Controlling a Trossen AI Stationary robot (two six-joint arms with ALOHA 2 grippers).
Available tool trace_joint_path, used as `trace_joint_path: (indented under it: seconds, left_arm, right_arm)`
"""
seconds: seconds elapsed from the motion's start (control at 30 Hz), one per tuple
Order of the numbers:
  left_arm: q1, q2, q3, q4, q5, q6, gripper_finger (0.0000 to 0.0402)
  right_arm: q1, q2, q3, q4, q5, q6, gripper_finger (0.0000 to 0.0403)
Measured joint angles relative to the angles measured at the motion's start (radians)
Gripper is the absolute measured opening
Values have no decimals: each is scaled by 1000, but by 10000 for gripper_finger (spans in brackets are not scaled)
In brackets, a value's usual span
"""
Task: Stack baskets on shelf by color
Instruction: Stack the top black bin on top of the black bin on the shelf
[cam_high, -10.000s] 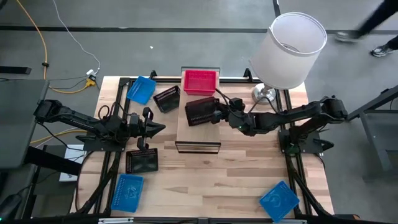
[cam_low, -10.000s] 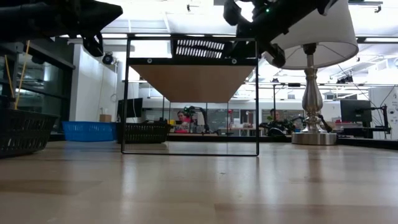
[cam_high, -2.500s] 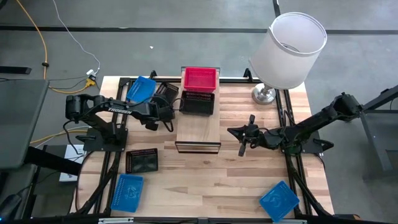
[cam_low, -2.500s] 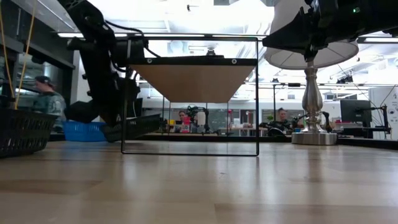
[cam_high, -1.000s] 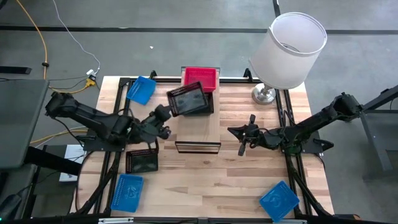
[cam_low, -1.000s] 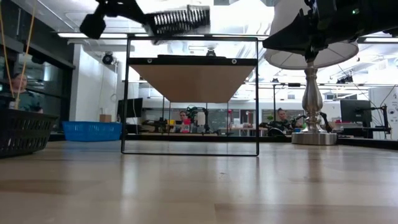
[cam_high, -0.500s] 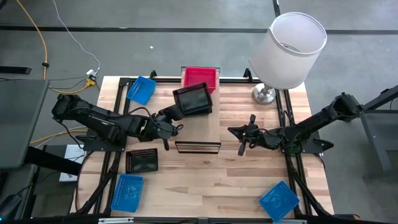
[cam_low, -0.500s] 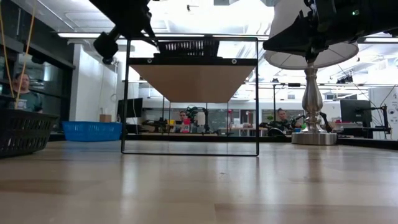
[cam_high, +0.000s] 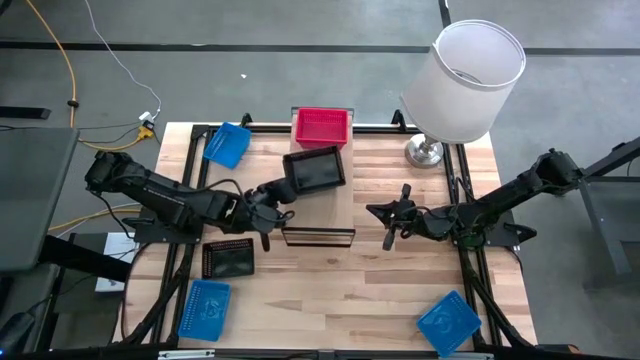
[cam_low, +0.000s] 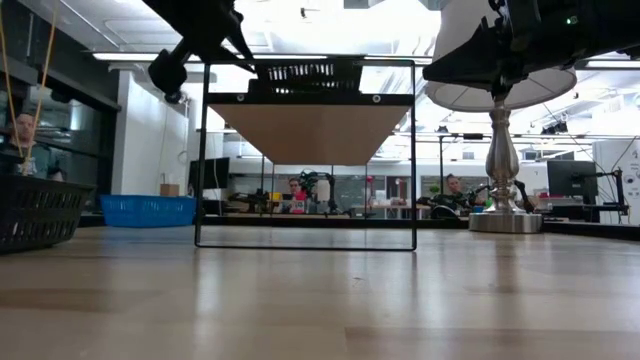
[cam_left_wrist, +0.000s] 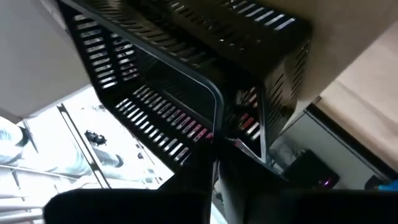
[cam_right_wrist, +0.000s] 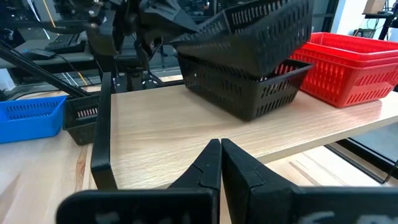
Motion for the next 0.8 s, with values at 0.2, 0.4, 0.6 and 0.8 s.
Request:
trace_joint_path:
  seconds: [0.2, 0.4, 0.6, 0.8]
  left_arm:
    - [0, 0, 0, 0, -1, -59, 31]
    - [0, 0, 0, 0, -4, -65, 53]
    - [0, 0, 0, 1, -13, -89, 79]
    - [-16, -1, 0, 1, -78, -235, 100]
  right_arm:
    - [0, 0, 0, 0, 0, 0, 0]
    - [0, 0, 0, 0, 0, 0, 0]
    - [0, 0, 0, -13, 0, 1, 0]
    - [0, 0, 0, -16, 0, 8, 0]
